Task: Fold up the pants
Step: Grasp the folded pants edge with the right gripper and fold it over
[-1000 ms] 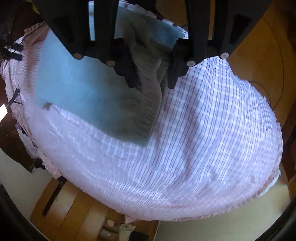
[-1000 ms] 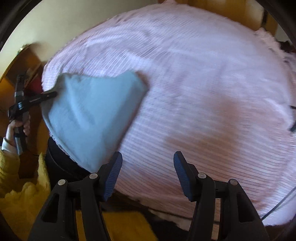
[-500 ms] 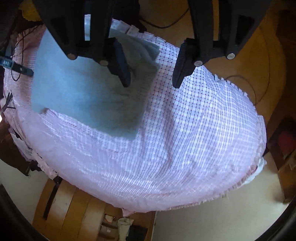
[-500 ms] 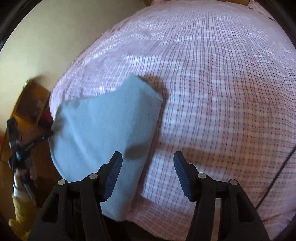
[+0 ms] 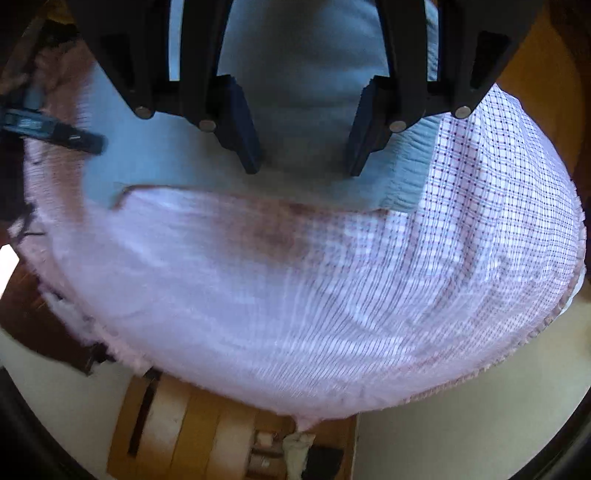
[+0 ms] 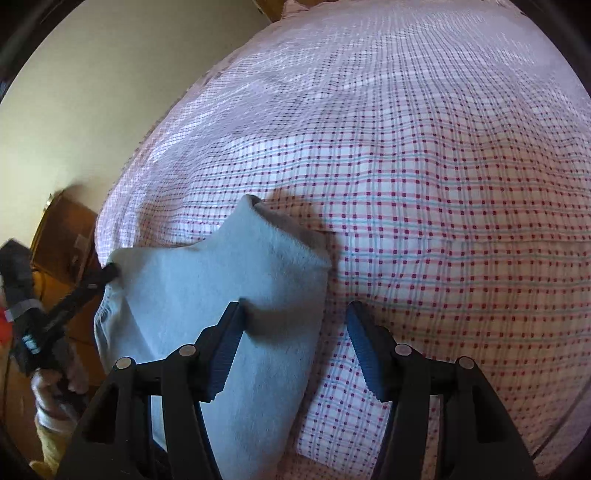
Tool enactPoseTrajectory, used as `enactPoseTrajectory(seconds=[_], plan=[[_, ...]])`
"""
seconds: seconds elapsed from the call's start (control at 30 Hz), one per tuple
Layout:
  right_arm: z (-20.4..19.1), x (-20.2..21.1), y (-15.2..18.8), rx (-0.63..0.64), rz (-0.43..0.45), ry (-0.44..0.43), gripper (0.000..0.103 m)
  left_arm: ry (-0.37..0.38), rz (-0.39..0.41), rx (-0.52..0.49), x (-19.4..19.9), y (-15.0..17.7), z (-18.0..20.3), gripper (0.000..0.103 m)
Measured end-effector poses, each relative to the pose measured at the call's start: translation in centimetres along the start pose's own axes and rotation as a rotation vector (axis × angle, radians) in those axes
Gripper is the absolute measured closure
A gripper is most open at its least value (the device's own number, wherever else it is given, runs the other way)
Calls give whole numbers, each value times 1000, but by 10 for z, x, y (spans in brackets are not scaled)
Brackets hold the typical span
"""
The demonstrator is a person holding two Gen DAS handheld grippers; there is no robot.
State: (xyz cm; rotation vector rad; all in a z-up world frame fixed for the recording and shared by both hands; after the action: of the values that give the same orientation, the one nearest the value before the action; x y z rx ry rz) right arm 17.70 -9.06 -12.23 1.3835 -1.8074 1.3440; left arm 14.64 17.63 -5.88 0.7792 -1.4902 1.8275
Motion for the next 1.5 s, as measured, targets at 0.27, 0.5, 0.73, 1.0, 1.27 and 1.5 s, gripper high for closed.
enactPoseTrajectory(seconds=[0.27,0.5,0.73,1.0,1.27,1.5], plan=[[8,0,0,-27,30,-35,52,-57,-9,-45,-6,17,-12,52],[19,22,15,-112,8,-81,52,-11,5,-12,37,33,-7,53],[13,37,59,-126,-43,-117,52,-23,-20,1,47,61,-9,52],[3,22,79,-80,-91,-129,52,12,-21,63,44,67,-17,51],[2,3,97,-108,-152,-181,52,-39,-24,29,47,68,-11,50],[3,12,95,-170,-145,-265,52,-41,-33,33,48,68,-12,50]])
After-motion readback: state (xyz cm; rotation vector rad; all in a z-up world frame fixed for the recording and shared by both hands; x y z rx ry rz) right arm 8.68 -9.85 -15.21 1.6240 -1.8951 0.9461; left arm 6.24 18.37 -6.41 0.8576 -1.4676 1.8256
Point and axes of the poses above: each gripper's, at about its wrist camera, not at the fingertips, and x roughly against the way its jaws point, z to its right, y to its underside, the point moved 7 cm from there along -x, roughly the way its jaws point, and after that the axes turned 5 degrees about y, right-handed, at the moved point
